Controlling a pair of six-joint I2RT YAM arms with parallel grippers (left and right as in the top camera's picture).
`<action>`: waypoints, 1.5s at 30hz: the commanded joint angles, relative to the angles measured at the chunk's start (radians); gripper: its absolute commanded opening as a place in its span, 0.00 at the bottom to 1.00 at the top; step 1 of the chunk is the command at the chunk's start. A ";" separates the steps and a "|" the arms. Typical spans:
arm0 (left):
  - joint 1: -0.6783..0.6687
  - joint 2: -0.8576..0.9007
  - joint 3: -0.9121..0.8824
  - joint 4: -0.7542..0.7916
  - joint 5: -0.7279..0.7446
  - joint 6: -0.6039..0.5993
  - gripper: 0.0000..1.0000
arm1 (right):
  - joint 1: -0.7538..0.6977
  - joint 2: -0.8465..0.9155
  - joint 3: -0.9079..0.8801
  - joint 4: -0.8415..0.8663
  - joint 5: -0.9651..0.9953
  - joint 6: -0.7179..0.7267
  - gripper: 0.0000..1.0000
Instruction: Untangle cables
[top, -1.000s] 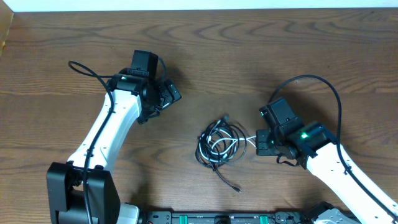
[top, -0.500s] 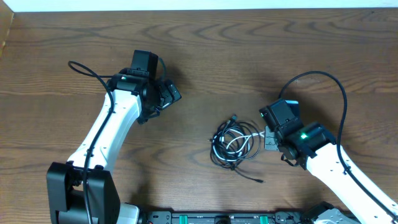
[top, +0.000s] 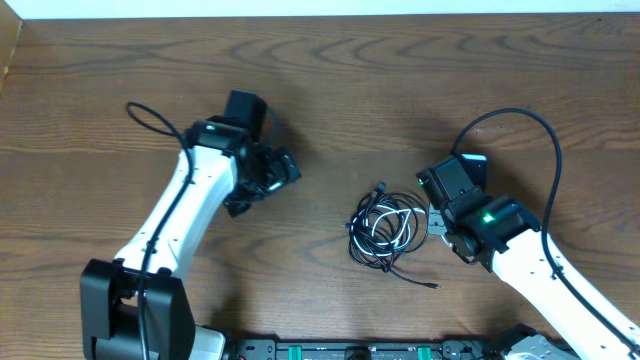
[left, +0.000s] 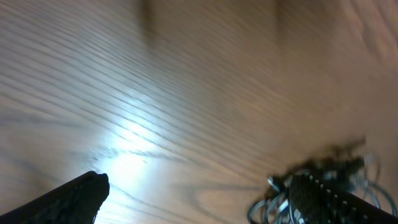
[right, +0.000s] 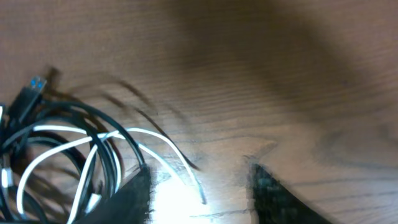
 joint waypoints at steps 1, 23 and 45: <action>-0.088 0.008 -0.013 0.007 0.027 0.048 0.98 | -0.004 0.022 -0.006 0.003 -0.024 0.005 0.66; -0.251 0.135 -0.013 0.113 0.070 0.010 0.98 | -0.002 0.108 -0.026 0.166 -0.550 0.026 0.19; -0.257 0.137 -0.013 0.116 0.061 0.010 0.98 | -0.002 0.195 -0.181 0.349 -0.557 0.116 0.22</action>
